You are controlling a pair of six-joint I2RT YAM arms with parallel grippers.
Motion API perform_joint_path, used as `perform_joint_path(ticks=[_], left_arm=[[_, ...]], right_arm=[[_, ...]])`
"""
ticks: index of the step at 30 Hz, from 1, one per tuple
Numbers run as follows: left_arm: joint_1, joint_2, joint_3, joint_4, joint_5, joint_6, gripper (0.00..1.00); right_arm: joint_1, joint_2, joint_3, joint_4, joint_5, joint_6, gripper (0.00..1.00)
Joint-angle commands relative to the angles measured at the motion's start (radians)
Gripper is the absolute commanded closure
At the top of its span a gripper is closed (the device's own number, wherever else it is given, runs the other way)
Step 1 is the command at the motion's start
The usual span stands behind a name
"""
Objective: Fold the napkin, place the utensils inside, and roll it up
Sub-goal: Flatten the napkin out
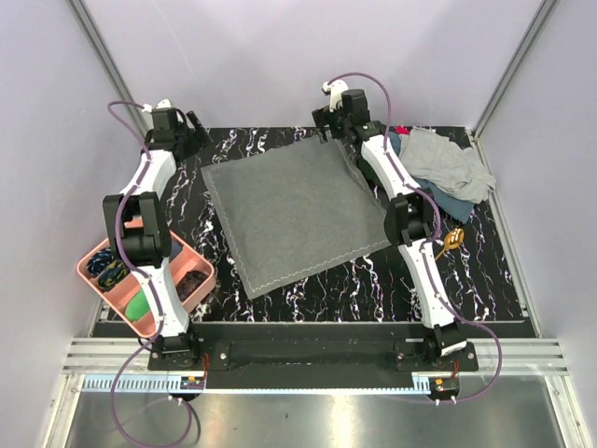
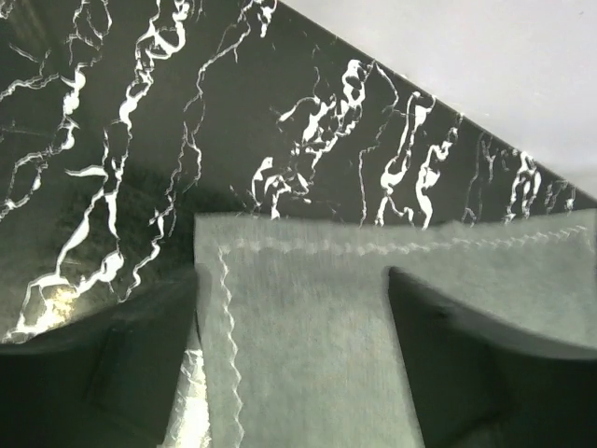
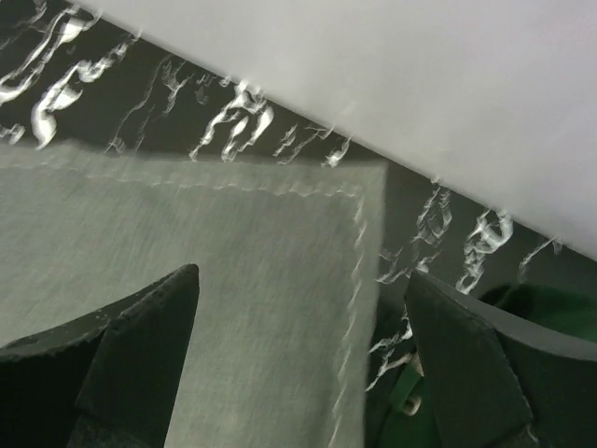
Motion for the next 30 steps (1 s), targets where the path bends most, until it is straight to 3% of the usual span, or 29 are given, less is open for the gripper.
perform_joint_path(ticks=[1,8,11,14,20,26,27,30], left_arm=[[-0.012,-0.135,0.09,0.024,0.01,0.008,0.01],[-0.037,-0.324,0.017,-0.076,0.015,0.006,0.01],[-0.038,-0.419,-0.017,-0.137,0.025,0.035,0.01],[-0.038,-0.505,-0.046,-0.226,0.053,0.083,0.01],[-0.038,-0.672,-0.213,-0.343,0.085,0.205,0.01],[-0.038,-0.844,-0.428,-0.3,0.065,0.212,0.01],[-0.038,-0.878,-0.452,-0.273,0.064,0.21,0.01],[-0.038,-0.903,-0.49,-0.271,0.032,0.216,0.01]], right_arm=[[-0.001,-0.271,-0.177,0.033,-0.098,0.054,0.0],[0.0,-0.755,-0.766,0.061,-0.089,0.299,0.0],[-0.009,-0.899,-1.051,0.061,-0.028,0.387,0.01],[-0.044,-1.013,-1.226,0.046,0.012,0.442,0.06],[-0.156,-1.129,-1.478,0.0,0.024,0.51,0.23],[-0.23,-1.103,-1.578,-0.057,0.069,0.534,0.33],[-0.238,-1.097,-1.583,-0.062,0.067,0.539,0.38],[-0.259,-1.087,-1.597,-0.079,0.069,0.546,0.4]])
